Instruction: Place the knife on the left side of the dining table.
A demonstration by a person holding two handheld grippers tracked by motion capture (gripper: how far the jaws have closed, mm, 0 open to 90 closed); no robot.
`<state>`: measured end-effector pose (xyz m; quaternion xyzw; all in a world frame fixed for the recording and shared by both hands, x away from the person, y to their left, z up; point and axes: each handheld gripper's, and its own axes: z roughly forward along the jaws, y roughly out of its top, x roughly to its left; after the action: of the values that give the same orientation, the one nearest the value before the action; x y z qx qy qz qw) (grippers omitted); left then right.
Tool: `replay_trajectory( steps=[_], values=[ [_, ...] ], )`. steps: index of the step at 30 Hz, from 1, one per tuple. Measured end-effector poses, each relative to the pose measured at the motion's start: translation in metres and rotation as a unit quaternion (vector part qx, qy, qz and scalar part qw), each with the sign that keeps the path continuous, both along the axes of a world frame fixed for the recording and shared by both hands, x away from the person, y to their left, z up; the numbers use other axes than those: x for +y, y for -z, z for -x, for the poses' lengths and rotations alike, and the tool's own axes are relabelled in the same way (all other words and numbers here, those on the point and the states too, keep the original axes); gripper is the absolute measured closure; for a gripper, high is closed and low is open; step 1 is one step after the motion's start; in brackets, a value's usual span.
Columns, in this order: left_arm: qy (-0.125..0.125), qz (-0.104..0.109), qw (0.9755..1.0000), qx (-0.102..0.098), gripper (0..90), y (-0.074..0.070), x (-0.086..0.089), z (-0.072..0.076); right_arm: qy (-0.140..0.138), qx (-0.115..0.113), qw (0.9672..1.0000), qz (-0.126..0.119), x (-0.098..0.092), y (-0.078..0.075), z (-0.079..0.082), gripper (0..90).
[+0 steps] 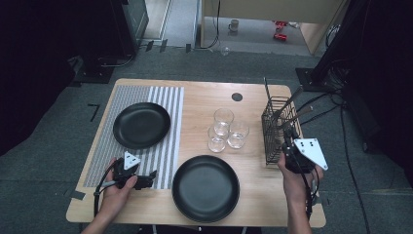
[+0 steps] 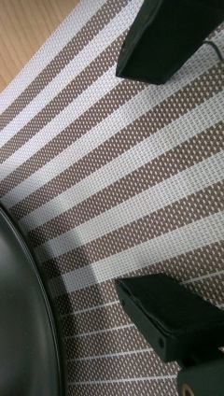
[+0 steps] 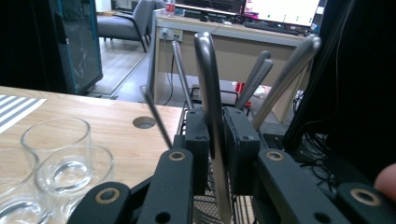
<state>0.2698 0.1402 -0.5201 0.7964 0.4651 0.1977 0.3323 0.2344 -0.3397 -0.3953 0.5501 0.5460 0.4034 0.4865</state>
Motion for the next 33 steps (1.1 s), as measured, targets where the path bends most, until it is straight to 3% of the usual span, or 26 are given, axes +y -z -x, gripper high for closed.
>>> replay_trajectory(
  steps=[15, 20, 23, 26, 33],
  values=[
    [0.000, 0.000, 1.0000, 0.000, 1.8, 0.000, 0.000, 0.000, 0.025, -0.006, 0.9996, -0.013, -0.012, -0.005, -0.002, 83.5],
    [0.000, 0.000, 1.0000, 0.000, 1.8, 0.000, 0.000, 0.000, 0.018, -0.015, 0.9995, -0.020, -0.015, -0.010, -0.001, 84.0],
    [0.000, 0.000, 1.0000, 0.000, 1.8, 0.000, 0.000, 0.000, 0.006, -0.023, 0.9986, -0.048, -0.018, -0.016, -0.001, 84.3],
    [0.000, 0.000, 1.0000, 0.000, 1.8, 0.000, 0.000, 0.000, 0.005, -0.022, 0.9987, -0.045, -0.017, -0.018, -0.002, 84.3],
    [0.000, 0.000, 1.0000, 0.000, 1.8, 0.000, 0.000, 0.000, -0.004, -0.015, 0.9975, -0.068, -0.018, -0.012, -0.005, 84.3]
  ],
)
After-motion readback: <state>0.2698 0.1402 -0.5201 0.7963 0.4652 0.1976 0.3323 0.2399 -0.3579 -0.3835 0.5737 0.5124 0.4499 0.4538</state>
